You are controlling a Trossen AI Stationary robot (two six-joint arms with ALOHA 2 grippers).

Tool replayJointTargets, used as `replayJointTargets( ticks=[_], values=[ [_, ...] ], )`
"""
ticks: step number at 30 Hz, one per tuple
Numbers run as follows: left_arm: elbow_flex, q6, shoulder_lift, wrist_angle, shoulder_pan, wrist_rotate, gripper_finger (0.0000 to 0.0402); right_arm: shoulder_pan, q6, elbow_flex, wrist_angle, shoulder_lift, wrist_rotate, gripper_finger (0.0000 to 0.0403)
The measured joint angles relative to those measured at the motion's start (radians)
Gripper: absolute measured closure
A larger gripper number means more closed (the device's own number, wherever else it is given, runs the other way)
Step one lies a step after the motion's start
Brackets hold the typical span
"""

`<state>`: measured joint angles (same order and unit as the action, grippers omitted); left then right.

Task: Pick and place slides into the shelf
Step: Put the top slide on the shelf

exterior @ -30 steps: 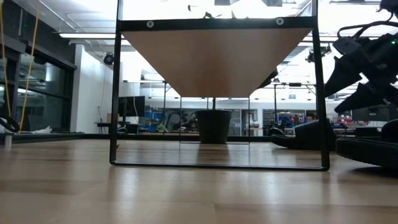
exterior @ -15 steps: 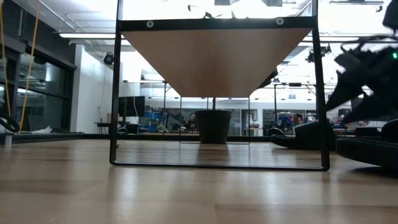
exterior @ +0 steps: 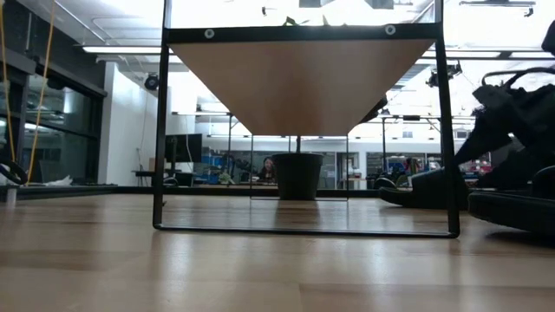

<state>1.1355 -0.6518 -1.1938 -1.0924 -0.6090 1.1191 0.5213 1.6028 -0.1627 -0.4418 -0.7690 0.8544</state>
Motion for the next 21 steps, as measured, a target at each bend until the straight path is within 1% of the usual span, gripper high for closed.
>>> replayJointTargets(
  ticks=[4, 9, 14, 18, 21],
  values=[
    [0.0, 0.0, 0.0, 0.0, 0.0, 0.0, 0.0268, 0.0, -0.055, 0.0, 0.039, 0.022, 0.032, 0.0114],
    [0.0, 0.0, 0.0, 0.0, 0.0, 0.0, 0.0268, -0.014, -0.073, 0.0, 0.05, 0.023, 0.033, 0.0114],
    [0.0, 0.0, 0.0, -0.001, 0.0, 0.0, 0.0268, -0.054, -0.149, 0.0, 0.113, 0.022, 0.035, 0.0114],
    [0.0, 0.0, 0.0, -0.001, 0.0, 0.0, 0.0268, -0.091, -0.246, 0.0, 0.19, 0.022, 0.015, 0.0114],
    [0.0, 0.0, 0.0, -0.001, 0.0, 0.0, 0.0268, -0.114, -0.271, 0.0, 0.194, 0.022, -0.003, 0.0114]
  ],
)
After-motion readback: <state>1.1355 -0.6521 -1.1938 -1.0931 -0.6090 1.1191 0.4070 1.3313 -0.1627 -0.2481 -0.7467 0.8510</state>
